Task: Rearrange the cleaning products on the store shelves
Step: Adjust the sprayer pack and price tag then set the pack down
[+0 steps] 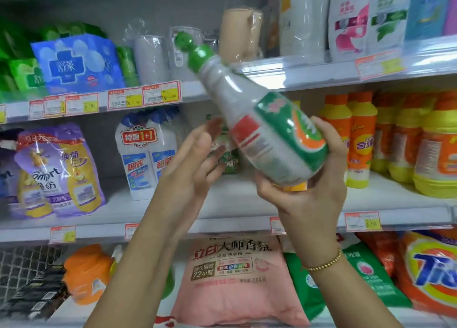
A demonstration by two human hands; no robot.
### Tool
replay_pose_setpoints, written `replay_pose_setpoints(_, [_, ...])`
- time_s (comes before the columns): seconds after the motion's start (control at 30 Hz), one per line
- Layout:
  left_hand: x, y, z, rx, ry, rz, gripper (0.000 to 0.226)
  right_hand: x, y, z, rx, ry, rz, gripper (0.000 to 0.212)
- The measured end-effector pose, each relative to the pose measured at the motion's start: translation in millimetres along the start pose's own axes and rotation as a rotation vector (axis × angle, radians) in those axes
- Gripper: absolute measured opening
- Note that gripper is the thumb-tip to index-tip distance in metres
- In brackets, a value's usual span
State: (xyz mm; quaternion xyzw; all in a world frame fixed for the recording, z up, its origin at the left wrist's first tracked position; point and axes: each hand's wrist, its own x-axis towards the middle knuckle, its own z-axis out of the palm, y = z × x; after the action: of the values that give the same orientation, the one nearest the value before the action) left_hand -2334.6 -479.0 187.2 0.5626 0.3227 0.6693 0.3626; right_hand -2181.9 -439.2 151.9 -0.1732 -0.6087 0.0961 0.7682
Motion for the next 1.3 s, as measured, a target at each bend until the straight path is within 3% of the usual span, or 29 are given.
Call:
replay_pose_setpoints(0.1, [5.8, -13.1, -7.6, 0.096, 0.128, -0.047, 0.068, 5.6, -3.0, -2.1, 0.378, -0.012, 0.316, 0.071])
replay_pose_setpoints(0.23, [6.5, -10.1, -20.1, -0.02, 0.047, -0.069, 0.079, 11.8, 3.7, -5.6, 0.735, -0.088, 0.735, 0.074])
replay_pose_setpoints(0.33, [4.9, -6.4, -26.3, -0.074, -0.034, -0.075, 0.078, 15.9, 3.4, -9.2, 0.761, -0.205, 0.909, 0.047])
replay_pose_setpoints(0.43, [1.6, -8.2, -27.6, -0.072, -0.064, -0.073, 0.07, 22.4, 1.5, -12.1, 0.731, -0.295, 0.985, 0.043])
replay_pose_setpoints(0.57, [-2.0, -8.1, -18.2, -0.056, 0.016, -0.083, 0.07, 20.7, 0.9, -5.9, 0.523, -0.296, 0.804, 0.045])
replay_pose_setpoints(0.67, [-2.9, -9.2, -8.7, -0.112, 0.093, -0.099, 0.046, 14.2, -1.4, -0.6, 0.145, -0.357, 0.507, 0.053])
replay_pose_setpoints(0.87, [-8.5, -3.8, 4.8, -0.152, 0.166, 0.018, 0.042, 12.2, -22.3, -3.9, -0.218, -0.538, 0.258, 0.108])
replay_pose_setpoints(1.0, [-14.8, -5.0, 17.8, -0.075, 0.127, 0.1, 0.05, 2.6, -20.5, 3.3, -0.385, -0.388, -0.013, 0.094])
replay_pose_setpoints(1.1, [-14.4, -0.7, 17.9, -0.007, 0.013, 0.112, 0.046, 2.7, -16.4, -0.5, -0.326, -0.309, -0.017, 0.086])
replay_pose_setpoints(1.17, [-12.7, 5.7, 13.2, 0.067, -0.046, 0.136, 0.051, 9.1, -15.0, -10.7, -0.146, -0.315, 0.084, 0.081])
replay_pose_setpoints(1.3, [-0.4, 7.1, -1.7, 0.107, 0.128, 0.086, 0.056, 12.8, -8.5, -33.1, 0.404, -0.491, 0.468, 0.065])
